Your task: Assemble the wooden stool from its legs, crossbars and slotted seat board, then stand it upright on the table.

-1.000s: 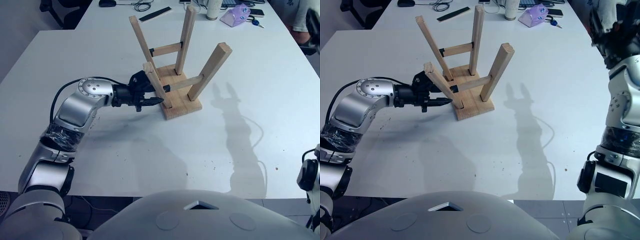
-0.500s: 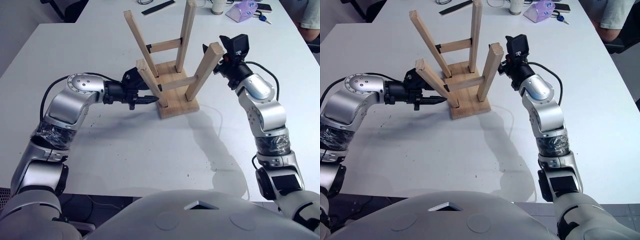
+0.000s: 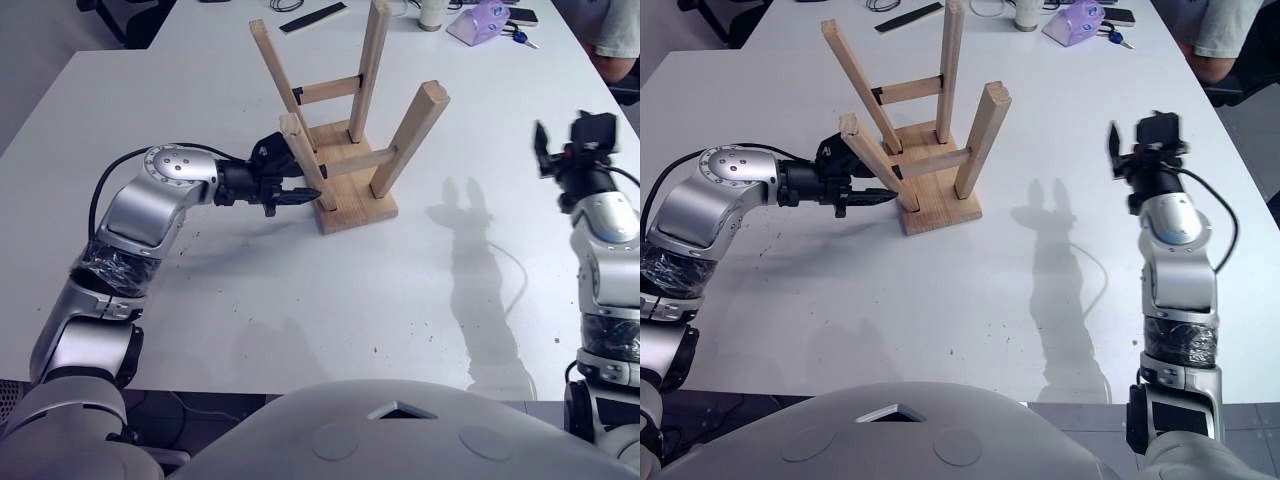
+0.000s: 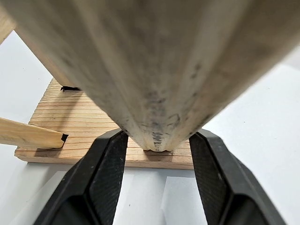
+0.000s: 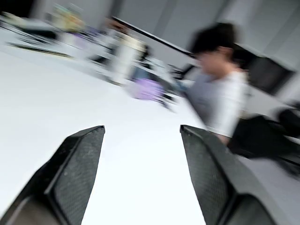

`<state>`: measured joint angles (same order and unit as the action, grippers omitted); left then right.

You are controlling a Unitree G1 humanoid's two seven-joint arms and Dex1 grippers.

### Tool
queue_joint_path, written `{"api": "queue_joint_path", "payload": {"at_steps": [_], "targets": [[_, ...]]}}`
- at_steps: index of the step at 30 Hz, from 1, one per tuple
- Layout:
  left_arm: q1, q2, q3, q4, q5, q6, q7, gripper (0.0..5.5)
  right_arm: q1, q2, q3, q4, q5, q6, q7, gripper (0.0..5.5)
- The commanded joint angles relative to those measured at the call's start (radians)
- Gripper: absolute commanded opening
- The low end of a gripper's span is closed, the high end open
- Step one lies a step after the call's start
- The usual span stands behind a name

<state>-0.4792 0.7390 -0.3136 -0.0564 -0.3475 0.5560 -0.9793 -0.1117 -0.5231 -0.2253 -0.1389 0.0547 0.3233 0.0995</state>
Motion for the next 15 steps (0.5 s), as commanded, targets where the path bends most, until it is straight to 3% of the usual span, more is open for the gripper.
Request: {"api": "queue_joint_path", "payload": {"at_steps": [1,4,6,8,10,15], "targets": [[0.089,0.007,-0.074,0.025,0.051,0.116,-0.001,2.11,-0.113,0.063,0.044,0.027,-0.046,0.012,-0.059,2.97],[0.064,-0.013,-0.102,0.001,0.054,0.129,-0.009,2.11,-0.258,0.288,0.216,-0.055,0.058,0.134,-0.033,2.97],[0.045,-0.030,-0.130,-0.031,0.057,0.144,-0.015,2.11,-0.358,0.564,0.349,-0.219,0.385,0.336,0.012,2.97],[0.023,-0.055,-0.141,-0.092,0.029,0.186,-0.013,2.11,-0.427,0.728,0.429,-0.347,0.656,0.483,0.020,2.97],[0.000,-0.080,-0.123,-0.157,-0.024,0.241,0.002,2.11,-0.449,0.747,0.418,-0.399,0.754,0.564,0.014,2.97],[0.021,-0.099,-0.066,-0.260,-0.099,0.313,0.047,2.11,-0.355,0.516,0.369,-0.346,0.523,0.570,0.062,2.97]]}}
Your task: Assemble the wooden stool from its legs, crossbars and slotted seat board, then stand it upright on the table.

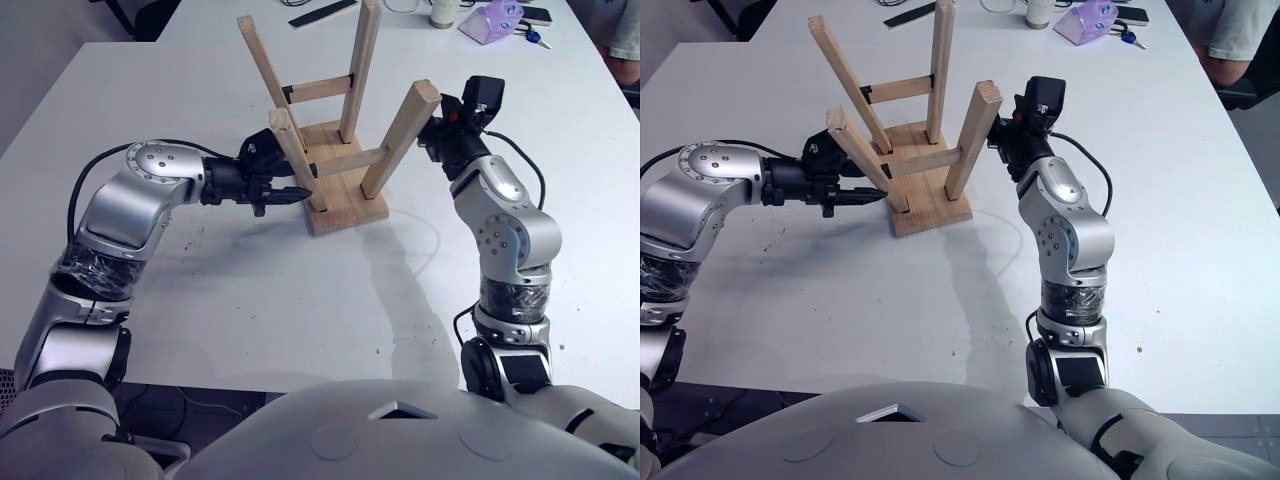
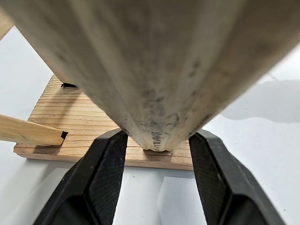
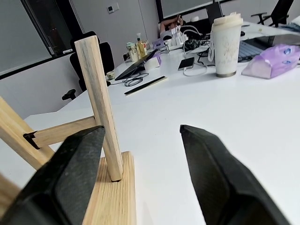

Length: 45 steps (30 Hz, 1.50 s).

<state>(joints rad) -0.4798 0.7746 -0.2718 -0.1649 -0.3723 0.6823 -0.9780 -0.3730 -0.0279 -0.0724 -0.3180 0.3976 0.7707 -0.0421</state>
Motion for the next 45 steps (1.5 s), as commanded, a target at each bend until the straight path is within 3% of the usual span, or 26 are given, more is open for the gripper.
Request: {"api": "queue_joint_path", "payload": {"at_steps": [1,5,10,18,24,28,34,40,45], "targets": [[0.038,-0.131,-0.098,-0.175,-0.080,0.189,0.052,2.11,-0.072,-0.031,0.212,-0.150,0.124,0.101,0.216,2.97],[0.117,-0.137,-0.017,-0.250,-0.153,0.211,0.064,2.71,0.028,-0.222,0.202,-0.070,-0.039,-0.034,0.291,2.97],[0.169,-0.171,0.027,-0.215,-0.116,0.169,0.120,3.50,0.120,-0.307,0.166,-0.013,-0.104,-0.132,0.349,2.97],[0.297,-0.034,0.017,-0.226,-0.055,-0.042,-0.037,3.50,0.282,-0.440,0.108,0.025,-0.234,-0.235,0.378,2.97],[0.447,0.093,0.171,-0.133,-0.057,-0.219,-0.157,3.50,0.530,-0.523,-0.032,-0.122,-0.196,-0.198,0.450,2.97],[0.374,0.057,0.206,0.008,-0.025,-0.273,-0.123,3.50,0.711,-0.587,-0.052,-0.292,-0.122,-0.179,0.581,2.97],[0.307,0.012,0.183,0.028,-0.030,-0.291,-0.138,3.50,0.736,-0.682,0.033,-0.348,-0.074,-0.173,0.744,2.97],[0.343,-0.017,0.043,-0.218,-0.074,-0.254,-0.215,3.50,0.583,-0.628,0.244,-0.157,-0.180,-0.213,0.737,2.97],[0.269,-0.125,-0.053,-0.235,-0.046,-0.215,-0.149,3.50,0.513,-0.599,0.289,-0.036,-0.232,-0.258,0.728,2.97]]}}
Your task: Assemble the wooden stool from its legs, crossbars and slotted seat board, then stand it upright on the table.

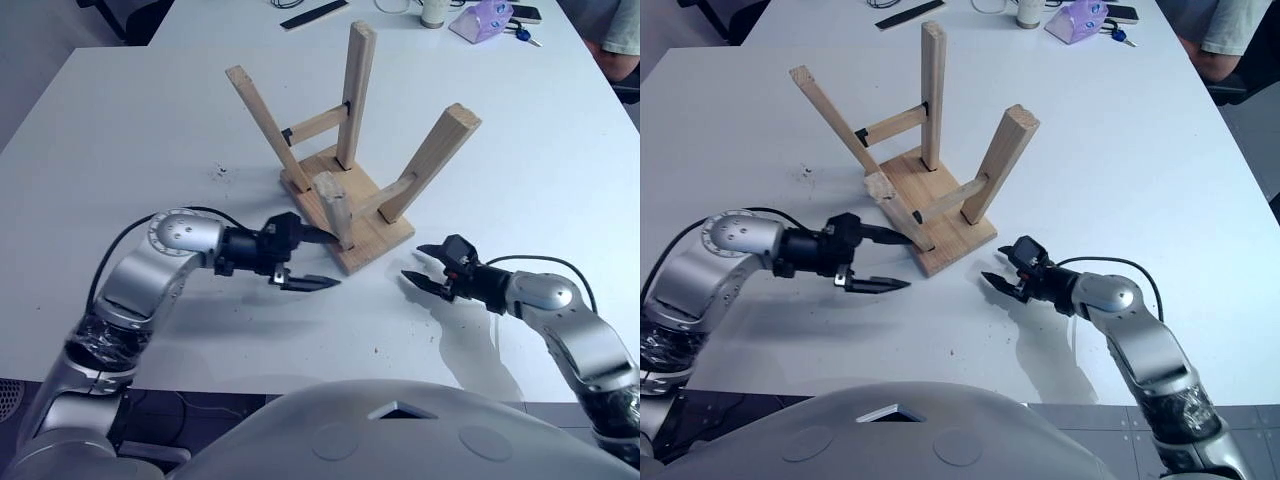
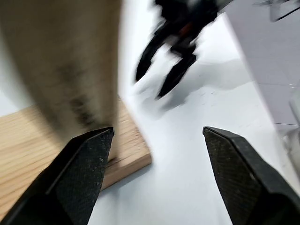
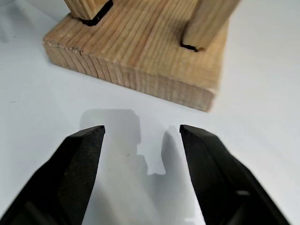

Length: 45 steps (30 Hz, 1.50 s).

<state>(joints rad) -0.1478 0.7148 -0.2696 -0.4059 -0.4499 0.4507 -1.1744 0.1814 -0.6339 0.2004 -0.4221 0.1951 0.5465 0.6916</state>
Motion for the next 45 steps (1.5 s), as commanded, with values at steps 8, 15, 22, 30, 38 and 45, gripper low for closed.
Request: {"api": "queue_joint_path", "payload": {"at_steps": [8,15,22,30,38,45], "targets": [[0.009,0.009,-0.007,0.157,0.113,-0.054,0.057,3.50,-0.127,0.003,-0.058,0.285,-0.114,-0.131,-0.090,2.97],[-0.215,-0.065,0.118,0.790,0.290,-0.245,0.345,3.50,-0.119,0.052,-0.060,0.292,-0.118,-0.159,-0.136,2.97],[-0.573,-0.242,0.105,1.346,0.460,-0.504,0.668,3.50,-0.142,0.107,-0.008,0.259,-0.129,-0.145,-0.147,2.97],[-0.652,-0.293,-0.071,1.666,0.736,-0.712,0.739,3.50,-0.261,0.148,0.057,0.352,-0.178,-0.168,-0.128,2.97],[-0.457,-0.207,-0.078,1.568,0.695,-0.876,0.413,3.50,-0.332,0.170,0.072,0.454,-0.231,-0.236,-0.128,2.97],[-0.042,-0.101,-0.024,0.797,0.396,-0.554,0.263,3.50,-0.290,0.135,0.023,0.443,-0.254,-0.259,-0.145,2.97]]}}
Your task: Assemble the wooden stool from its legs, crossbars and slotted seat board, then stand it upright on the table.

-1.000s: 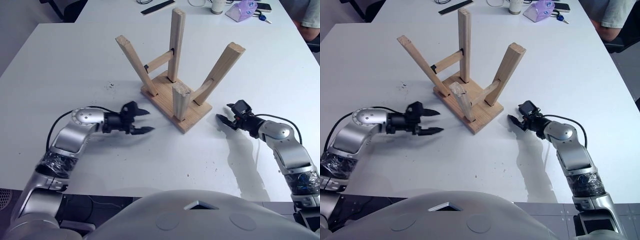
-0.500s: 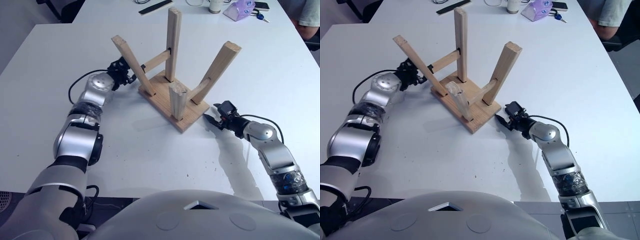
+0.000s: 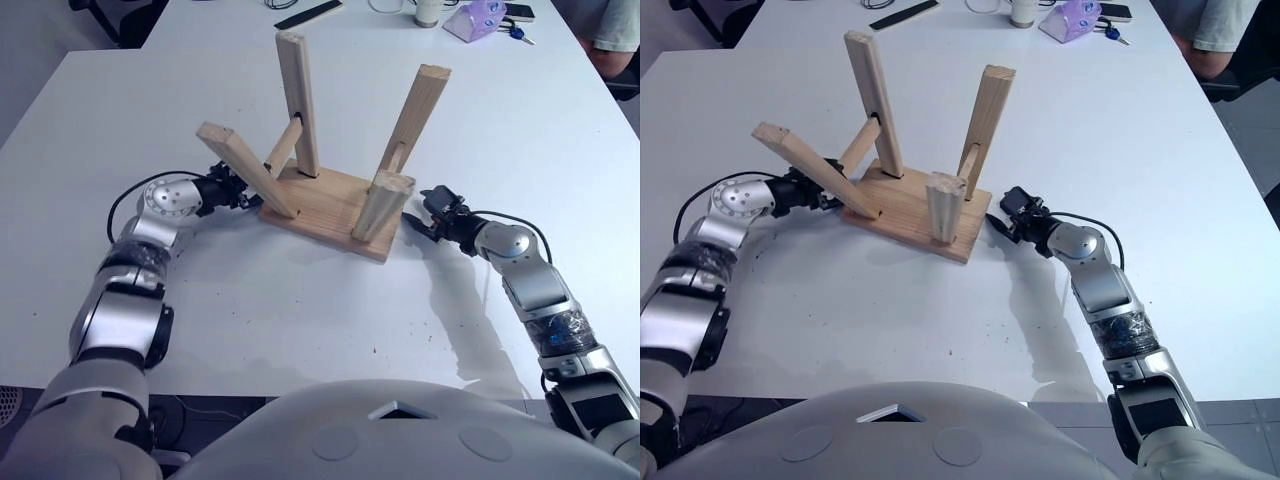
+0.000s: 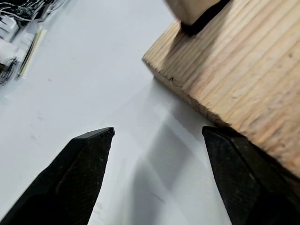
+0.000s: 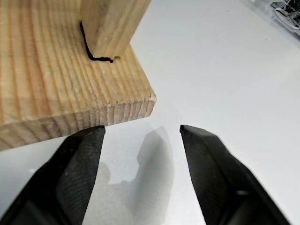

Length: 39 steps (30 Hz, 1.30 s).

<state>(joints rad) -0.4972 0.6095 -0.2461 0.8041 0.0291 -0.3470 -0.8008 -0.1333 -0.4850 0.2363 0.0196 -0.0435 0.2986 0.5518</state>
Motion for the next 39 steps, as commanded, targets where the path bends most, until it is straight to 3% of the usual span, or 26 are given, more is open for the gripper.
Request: {"api": "queue_joint_path", "payload": {"at_steps": [1,9,13,19,25,31,39], "targets": [[0.350,0.019,-0.044,-0.492,-0.100,0.286,-0.100,3.50,0.032,-0.019,-0.024,-0.008,-0.012,-0.008,-0.006,2.97],[0.452,0.092,0.045,-0.760,-0.171,0.567,-0.035,3.50,0.116,-0.011,-0.076,-0.135,0.028,0.009,-0.018,2.97],[0.444,0.101,0.081,-0.708,-0.126,0.542,0.020,3.50,0.244,-0.048,-0.174,-0.231,0.072,0.021,-0.015,2.97],[0.580,0.188,0.099,-0.748,-0.073,0.472,0.009,3.50,0.398,-0.143,-0.276,-0.307,0.056,-0.002,0.012,2.97],[0.644,0.186,0.046,-0.717,0.029,0.311,0.052,3.50,0.455,-0.093,-0.162,-0.335,0.020,-0.026,0.004,2.97],[0.705,0.189,-0.021,-0.837,-0.019,0.185,-0.038,3.50,0.506,-0.032,-0.070,-0.406,0.047,-0.008,0.010,2.97],[0.743,0.190,0.108,-1.189,-0.397,0.489,-0.072,3.50,0.597,-0.057,-0.103,-0.786,0.301,0.226,0.079,2.97]]}}
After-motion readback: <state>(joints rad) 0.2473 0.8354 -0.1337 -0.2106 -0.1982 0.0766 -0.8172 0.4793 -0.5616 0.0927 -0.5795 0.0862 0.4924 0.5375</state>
